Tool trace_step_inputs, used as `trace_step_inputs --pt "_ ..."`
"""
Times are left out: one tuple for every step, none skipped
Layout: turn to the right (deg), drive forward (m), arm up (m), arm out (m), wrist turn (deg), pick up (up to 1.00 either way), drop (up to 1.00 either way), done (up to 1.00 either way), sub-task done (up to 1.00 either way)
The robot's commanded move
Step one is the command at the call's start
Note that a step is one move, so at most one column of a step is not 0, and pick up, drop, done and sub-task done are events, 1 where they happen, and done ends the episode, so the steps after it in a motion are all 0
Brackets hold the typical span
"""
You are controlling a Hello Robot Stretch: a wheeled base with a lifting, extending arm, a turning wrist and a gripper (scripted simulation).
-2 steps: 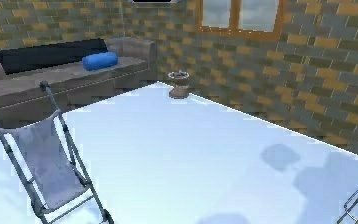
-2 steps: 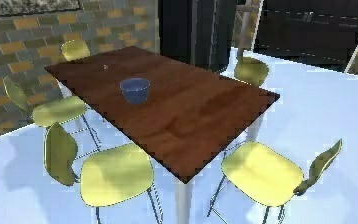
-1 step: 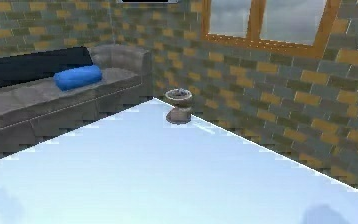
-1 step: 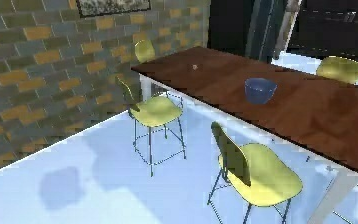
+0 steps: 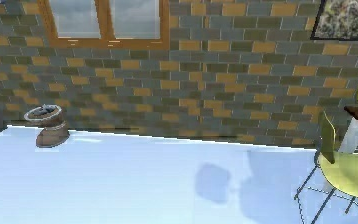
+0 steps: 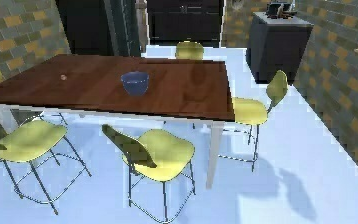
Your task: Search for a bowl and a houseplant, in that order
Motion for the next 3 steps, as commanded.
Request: trace_step_inputs --pt "0.0 0.3 0.0 0.0 0.0 0.0 0.0 0.0 0.0" --pt "-45.0 0.0 0.0 0.0 0.0 0.0 0.0 0.0 0.0" --pt "-36.0 0.0 0.0 0.0 0.0 0.0 0.0 0.0 0.0"
